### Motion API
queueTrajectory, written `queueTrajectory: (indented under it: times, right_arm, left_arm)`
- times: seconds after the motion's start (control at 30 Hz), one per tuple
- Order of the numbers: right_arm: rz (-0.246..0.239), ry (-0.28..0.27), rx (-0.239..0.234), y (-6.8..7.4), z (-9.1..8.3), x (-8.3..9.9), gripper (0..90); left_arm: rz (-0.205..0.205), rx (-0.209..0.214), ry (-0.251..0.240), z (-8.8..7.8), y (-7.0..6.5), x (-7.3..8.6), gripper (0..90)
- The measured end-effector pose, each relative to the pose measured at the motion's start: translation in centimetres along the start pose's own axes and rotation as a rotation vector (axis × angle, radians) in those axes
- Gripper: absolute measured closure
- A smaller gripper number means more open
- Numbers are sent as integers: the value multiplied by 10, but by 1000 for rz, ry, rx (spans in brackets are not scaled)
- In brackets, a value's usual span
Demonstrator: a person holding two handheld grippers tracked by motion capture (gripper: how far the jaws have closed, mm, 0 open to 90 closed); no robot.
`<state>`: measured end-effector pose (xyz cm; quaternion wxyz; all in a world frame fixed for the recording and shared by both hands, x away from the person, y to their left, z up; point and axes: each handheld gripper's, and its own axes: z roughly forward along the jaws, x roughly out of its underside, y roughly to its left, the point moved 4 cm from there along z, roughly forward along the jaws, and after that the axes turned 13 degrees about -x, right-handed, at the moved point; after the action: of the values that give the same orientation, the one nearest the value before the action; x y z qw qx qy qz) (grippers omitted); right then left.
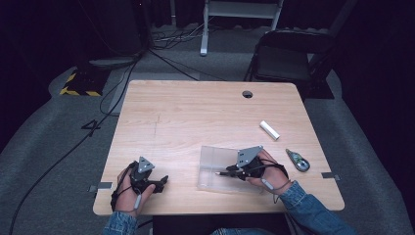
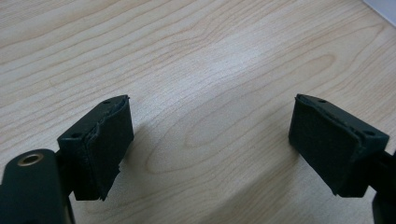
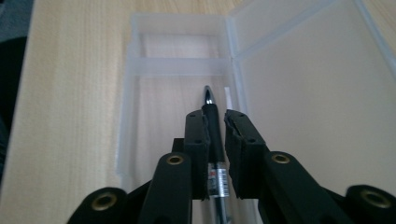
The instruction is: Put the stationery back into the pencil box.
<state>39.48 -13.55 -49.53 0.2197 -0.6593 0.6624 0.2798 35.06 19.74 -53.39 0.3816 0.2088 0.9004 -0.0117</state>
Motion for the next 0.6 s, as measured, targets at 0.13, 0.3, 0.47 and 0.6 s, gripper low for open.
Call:
queueTrajectory:
  times: [0.13, 0.3, 0.47, 0.6]
  right_arm:
    - [22, 11, -16, 2, 1, 1, 853]
    - [54, -27, -2, 2, -11, -1, 840]
    - [99, -77, 42, 0, -32, -1, 811]
    - [159, -118, 91, -3, -52, 2, 748]
  left_arm:
    - [8, 0, -3, 1, 0, -1, 140]
    - [6, 3, 1, 2, -1, -2, 135]
    - [5, -1, 2, 5, -1, -5, 124]
    - [1, -2, 6, 7, 0, -7, 116]
